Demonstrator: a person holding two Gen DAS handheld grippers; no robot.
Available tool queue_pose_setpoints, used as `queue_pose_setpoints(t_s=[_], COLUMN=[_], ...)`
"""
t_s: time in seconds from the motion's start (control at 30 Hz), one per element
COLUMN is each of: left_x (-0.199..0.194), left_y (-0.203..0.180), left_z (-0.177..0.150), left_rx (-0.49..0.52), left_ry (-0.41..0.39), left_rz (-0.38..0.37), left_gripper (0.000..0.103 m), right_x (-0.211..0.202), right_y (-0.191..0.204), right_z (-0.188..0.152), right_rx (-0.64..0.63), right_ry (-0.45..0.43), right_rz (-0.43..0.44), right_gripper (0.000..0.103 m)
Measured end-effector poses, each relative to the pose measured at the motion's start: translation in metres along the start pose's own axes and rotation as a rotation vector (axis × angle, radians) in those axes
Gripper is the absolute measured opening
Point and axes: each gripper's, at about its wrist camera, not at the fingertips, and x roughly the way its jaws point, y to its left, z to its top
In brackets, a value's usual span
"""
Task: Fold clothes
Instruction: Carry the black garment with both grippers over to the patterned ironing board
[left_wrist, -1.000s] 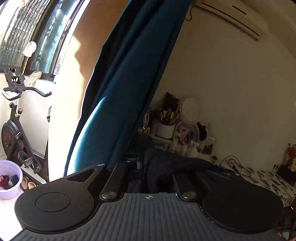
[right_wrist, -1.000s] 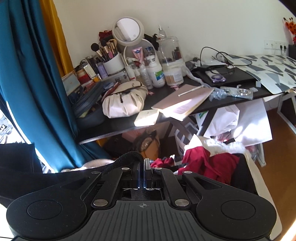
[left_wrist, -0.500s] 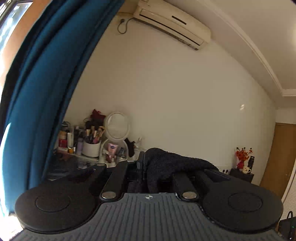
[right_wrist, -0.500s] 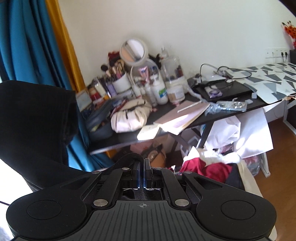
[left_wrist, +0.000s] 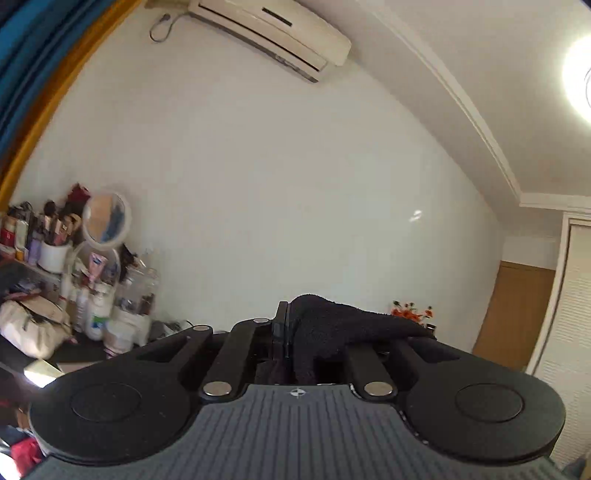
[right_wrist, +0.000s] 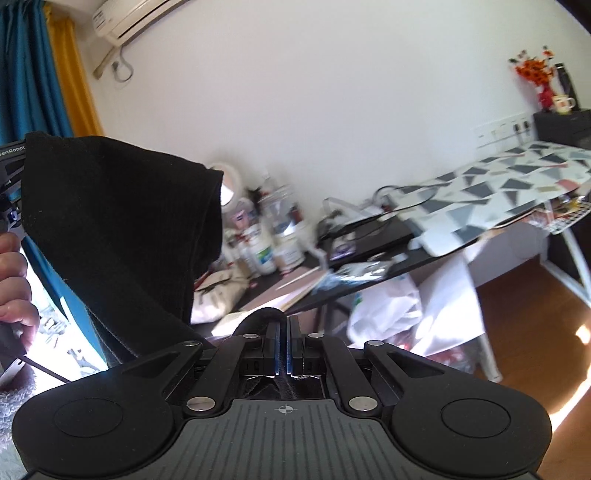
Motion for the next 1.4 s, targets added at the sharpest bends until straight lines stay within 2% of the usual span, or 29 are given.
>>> queue_pose_setpoints(t_s=[0.17, 0.37, 0.63, 0.8, 1.03, 1.17, 1.4], left_x=[0.049, 0.102, 0.204, 0.292, 0.428, 0.489, 0.572], left_y=[-0.051, -0.106, -0.168, -0.191, -0.227, -0.243, -0.267], left_z=[-0.032, -0.075, -0.120, -0.135, -0.134, -0.134, -0.139], left_rx=[-0.054, -0.058, -0.086, -0.066, -0.024, -0.030, -0.003], left_ry=[0.063, 0.085, 0.128, 0.105, 0.040, 0.028, 0.006], left_rz=[-0.087, -0.189, -0.279, -0.317, -0.307, -0.279, -0.193], left_gripper=[0.007, 0.007, 0.007, 0.007, 0.007, 0.007, 0.007], right_x=[-0.058, -0.096, -0.099, -0.048, 0.066, 0.118, 0.179], right_y=[-0.069, -0.137, -0.224, -0.296, -0.398, -0.445, -0.522], right_z=[0.022, 0.045, 0.081, 0.119, 0.213, 0.263, 0.331], right_rx=[0.008, 0.027, 0.037, 0.070, 0.104, 0.084, 0.110], right_ry=[-0.058, -0.090, -0.138, -0.150, -0.126, -0.134, -0.159], right_rz=[-0.119, -0.255, -0.349, -0.335, -0.276, -0.250, -0.183], right_gripper=[0.003, 0.003, 0.003, 0.003, 0.003, 0.003, 0.003])
